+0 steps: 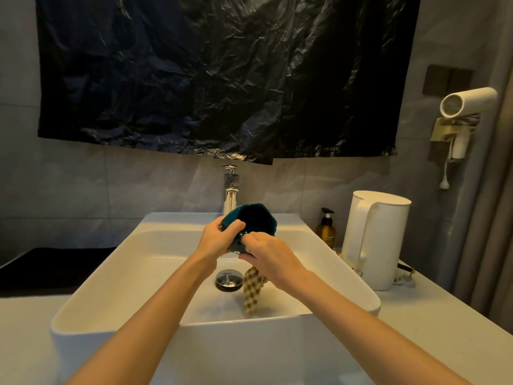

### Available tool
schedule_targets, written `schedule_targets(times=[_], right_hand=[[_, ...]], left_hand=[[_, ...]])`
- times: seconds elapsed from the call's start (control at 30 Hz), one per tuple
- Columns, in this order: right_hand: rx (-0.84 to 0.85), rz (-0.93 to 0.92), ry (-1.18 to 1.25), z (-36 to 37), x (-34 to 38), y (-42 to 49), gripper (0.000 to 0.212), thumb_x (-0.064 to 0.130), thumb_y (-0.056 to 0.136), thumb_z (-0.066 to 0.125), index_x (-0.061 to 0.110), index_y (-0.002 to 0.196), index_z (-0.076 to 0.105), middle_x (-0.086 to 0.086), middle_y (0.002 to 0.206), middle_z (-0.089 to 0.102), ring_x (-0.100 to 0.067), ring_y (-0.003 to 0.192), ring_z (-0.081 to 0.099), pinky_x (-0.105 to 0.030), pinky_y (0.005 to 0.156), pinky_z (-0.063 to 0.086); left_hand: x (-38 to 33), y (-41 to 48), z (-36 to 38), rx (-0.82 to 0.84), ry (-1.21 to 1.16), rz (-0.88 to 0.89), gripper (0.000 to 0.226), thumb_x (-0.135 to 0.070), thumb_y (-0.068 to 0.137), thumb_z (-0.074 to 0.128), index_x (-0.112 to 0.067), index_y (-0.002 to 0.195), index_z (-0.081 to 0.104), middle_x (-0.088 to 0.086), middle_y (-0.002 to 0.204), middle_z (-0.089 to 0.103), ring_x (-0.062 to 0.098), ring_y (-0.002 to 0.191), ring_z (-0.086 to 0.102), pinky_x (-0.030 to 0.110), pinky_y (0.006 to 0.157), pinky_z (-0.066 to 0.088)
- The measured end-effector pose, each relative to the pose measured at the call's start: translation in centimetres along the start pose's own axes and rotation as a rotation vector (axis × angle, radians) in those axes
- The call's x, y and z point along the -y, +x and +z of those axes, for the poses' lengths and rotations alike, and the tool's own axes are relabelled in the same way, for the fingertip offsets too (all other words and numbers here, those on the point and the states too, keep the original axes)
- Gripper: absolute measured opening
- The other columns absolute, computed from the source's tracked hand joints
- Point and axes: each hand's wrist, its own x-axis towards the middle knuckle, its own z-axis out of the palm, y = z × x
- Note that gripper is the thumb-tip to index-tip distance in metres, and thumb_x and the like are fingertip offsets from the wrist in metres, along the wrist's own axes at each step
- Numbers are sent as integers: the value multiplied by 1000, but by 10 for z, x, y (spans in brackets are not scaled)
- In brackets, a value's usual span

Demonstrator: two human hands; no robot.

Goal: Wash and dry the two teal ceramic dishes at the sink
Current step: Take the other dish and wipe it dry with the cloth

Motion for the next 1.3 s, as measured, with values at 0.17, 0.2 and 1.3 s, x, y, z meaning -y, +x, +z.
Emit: schedule_targets(times=[0.17,0.2,1.3], right_hand=[[151,-217,-250,-6,-32,-11,30,24,96,51,8,121,53,-9,122,58,-21,109,54,-28,92,46],[155,-232,-313,-7,-38,-11,32,24,95,52,8,123,53,-9,124,58,-22,112,53,-29,96,45],[-136,473,1017,-5,-30,2,27,19,104,30,20,124,48,5,109,54,-11,97,55,-8,69,46]], left_hand=[[3,2,-3,3,112,-7,18,-24,89,59,-15,105,56,9,101,63,23,94,61,34,80,54],[3,3,-1,2,125,-11,21,-25,90,58,-15,108,54,8,104,62,24,97,60,33,82,54],[-1,3,-5,-27,-18,-96,22,-22,91,58,-14,110,54,11,109,61,28,105,58,38,83,55]])
